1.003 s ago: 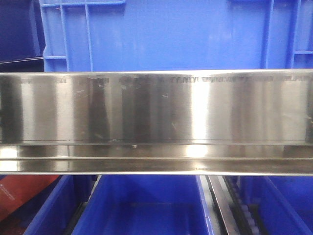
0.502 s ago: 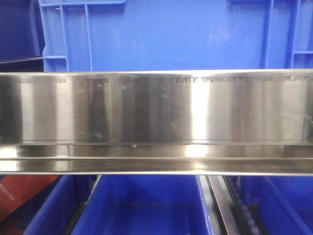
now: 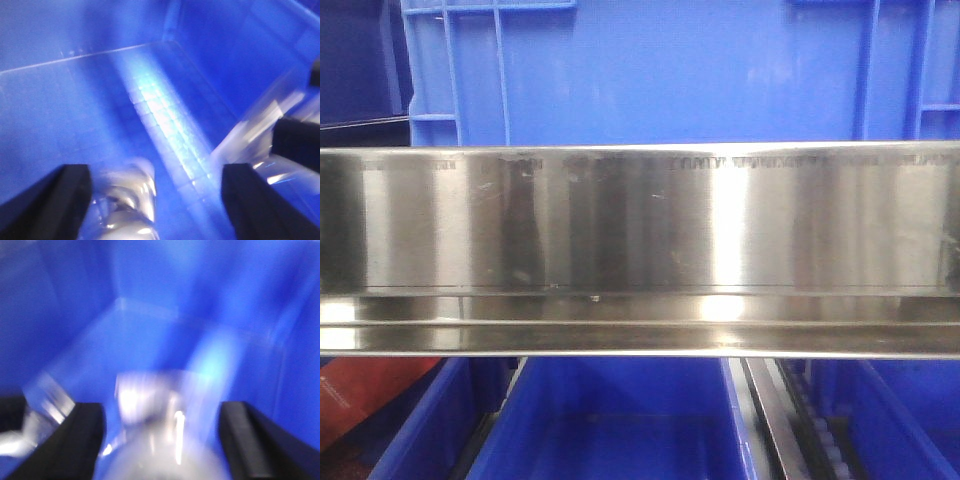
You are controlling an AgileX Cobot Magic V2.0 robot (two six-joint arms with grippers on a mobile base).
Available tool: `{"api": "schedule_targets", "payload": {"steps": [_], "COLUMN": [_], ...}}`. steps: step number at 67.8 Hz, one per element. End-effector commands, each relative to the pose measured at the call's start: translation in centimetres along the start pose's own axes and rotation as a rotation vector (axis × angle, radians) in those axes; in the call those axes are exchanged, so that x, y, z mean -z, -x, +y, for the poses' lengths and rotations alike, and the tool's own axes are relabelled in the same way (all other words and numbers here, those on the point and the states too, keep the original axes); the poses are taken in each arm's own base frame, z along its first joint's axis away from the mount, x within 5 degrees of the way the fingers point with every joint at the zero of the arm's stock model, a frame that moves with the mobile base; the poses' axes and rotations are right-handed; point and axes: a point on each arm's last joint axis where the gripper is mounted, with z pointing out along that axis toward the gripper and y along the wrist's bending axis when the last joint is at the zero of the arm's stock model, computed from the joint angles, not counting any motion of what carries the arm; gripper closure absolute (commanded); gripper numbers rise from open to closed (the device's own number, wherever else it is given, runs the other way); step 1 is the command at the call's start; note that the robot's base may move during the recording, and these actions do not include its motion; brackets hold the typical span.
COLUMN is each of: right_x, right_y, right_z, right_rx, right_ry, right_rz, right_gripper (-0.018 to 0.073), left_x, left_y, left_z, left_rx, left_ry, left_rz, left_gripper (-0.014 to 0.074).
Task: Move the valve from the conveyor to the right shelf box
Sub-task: 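Open both grippers to release the valves inside the blue bins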
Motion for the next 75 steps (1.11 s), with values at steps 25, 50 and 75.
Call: {"api": "schedule_targets", "payload": {"steps": [25,50,75], "right_x": [1.5,4.8,13.0], "right_y": [1.1,2.1,-0.6], "right_z": [0.1,0.5,0.5], "right_rx": [0.006,0.012,0.09], "right_ry": [-0.001,0.007,-0.042], "right_rz": [-0.067,-0.13,-0.356], "right_gripper": [0.0503,0.0727,0.0727], "left_x": [1.6,5.2,12.2], "left_y": [1.1,2.2,-3.3], "left_z": [0.3,-0.1,-0.4], "left_rx": [-0.022,-0.027,-0.06], "left_ry": [0.019,-0.004,-0.116], "left_rz": [-0.069,-0.178,-0.435], "left_gripper": [0.0402,0.0707,0.0707]}}
